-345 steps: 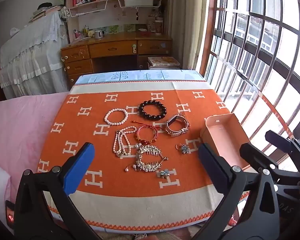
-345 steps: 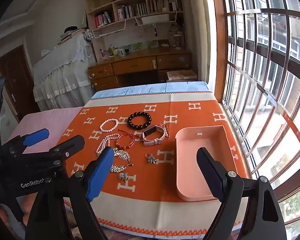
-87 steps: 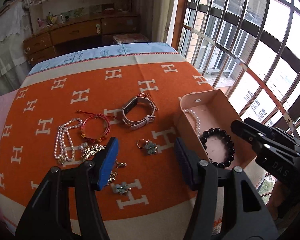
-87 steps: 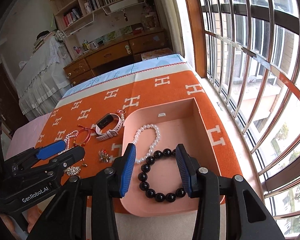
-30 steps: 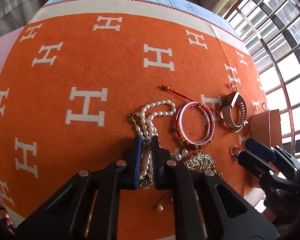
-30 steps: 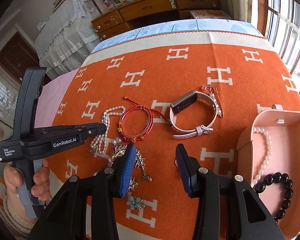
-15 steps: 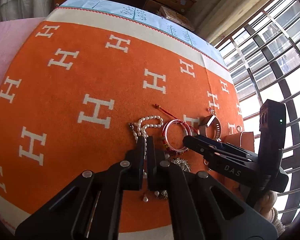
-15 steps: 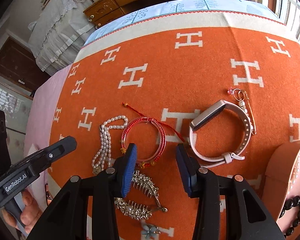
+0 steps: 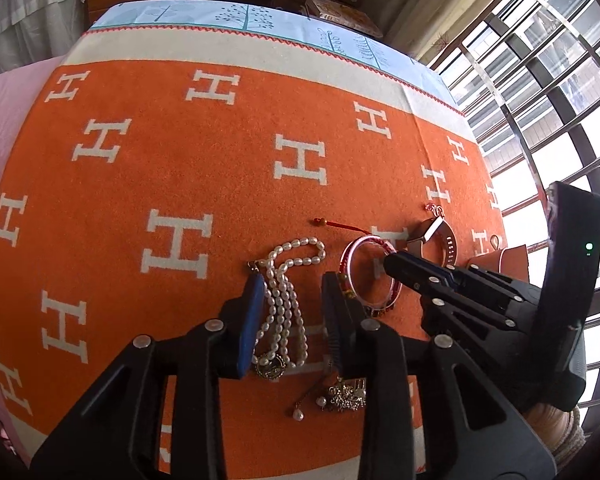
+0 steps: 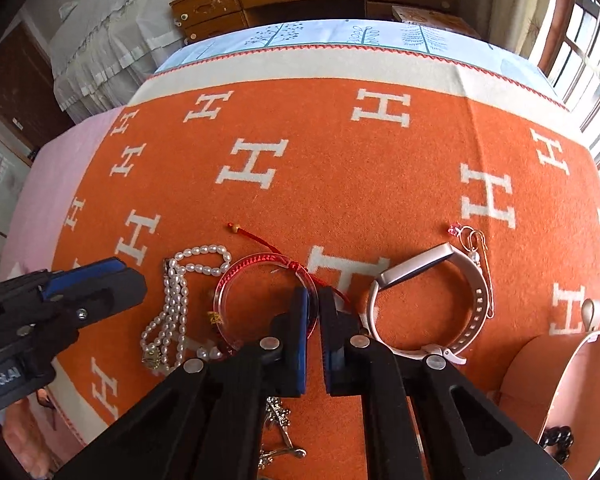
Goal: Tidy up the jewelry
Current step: 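Grasp the pearl necklace with the left tool while the right tool grasps the red string bracelet, then carry the necklace and red bracelet into the pink tray and release both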
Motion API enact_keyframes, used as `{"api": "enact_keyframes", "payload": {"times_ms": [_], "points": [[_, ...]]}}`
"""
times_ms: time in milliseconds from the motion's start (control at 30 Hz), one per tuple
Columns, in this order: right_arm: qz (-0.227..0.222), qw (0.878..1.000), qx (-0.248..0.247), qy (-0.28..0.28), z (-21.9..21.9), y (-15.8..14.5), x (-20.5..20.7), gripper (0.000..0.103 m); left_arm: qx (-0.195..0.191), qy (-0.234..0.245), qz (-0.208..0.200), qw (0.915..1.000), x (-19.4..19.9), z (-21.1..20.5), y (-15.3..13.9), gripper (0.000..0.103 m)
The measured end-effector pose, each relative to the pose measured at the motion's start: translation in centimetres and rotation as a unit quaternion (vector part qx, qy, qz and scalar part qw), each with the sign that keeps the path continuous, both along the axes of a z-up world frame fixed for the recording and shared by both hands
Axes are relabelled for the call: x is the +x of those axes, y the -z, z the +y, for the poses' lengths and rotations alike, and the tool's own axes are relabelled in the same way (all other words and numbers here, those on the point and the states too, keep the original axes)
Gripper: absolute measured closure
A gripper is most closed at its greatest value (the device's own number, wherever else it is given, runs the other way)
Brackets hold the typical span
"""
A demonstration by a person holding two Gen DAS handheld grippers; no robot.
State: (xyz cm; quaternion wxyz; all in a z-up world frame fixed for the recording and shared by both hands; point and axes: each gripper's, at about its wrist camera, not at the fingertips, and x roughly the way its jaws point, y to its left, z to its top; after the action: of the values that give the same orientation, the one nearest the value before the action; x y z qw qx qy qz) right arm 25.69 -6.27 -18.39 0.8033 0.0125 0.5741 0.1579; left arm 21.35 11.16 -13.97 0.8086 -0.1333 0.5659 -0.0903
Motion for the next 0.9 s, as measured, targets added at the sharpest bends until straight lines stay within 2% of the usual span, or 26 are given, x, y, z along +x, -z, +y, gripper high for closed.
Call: {"api": "enact_keyframes", "payload": {"times_ms": [133, 433, 700, 767, 800, 833, 900], "points": [[-0.009, 0.999, 0.036, 0.014, -1.5, -1.6, -0.7, 0.097, 0.027, 0.019, 0.002, 0.9995, 0.9, -1.2, 0.4, 0.077], [-0.031, 0.996, 0.08, 0.033, -4.9, -5.6, -2.7, 0.097, 0.087, 0.056, 0.03, 0.9942, 2.9, -2.9, 2.4, 0.077], [-0.03, 0.993, 0.106, 0.045, -6.3, -6.4, -4.0, 0.098, 0.143, 0.093, 0.036, 0.9847, 3.8, -4.4, 3.0, 0.077], [-0.029, 0.992, 0.109, 0.048, -6.4, -6.4, -4.0, 0.098, 0.157, 0.101, 0.034, 0.9818, 3.8, -4.9, 3.0, 0.082], [-0.029, 0.992, 0.112, 0.05, -6.5, -6.4, -4.1, 0.098, 0.157, 0.104, 0.034, 0.9815, 3.9, -5.0, 3.0, 0.092], [-0.028, 0.992, 0.114, 0.051, -6.6, -6.4, -4.1, 0.098, 0.155, 0.104, 0.037, 0.9816, 4.0, -4.9, 3.0, 0.095], [-0.027, 0.991, 0.118, 0.054, -6.8, -6.4, -4.3, 0.098, 0.148, 0.098, 0.04, 0.9833, 4.1, -4.7, 2.9, 0.095]]}}
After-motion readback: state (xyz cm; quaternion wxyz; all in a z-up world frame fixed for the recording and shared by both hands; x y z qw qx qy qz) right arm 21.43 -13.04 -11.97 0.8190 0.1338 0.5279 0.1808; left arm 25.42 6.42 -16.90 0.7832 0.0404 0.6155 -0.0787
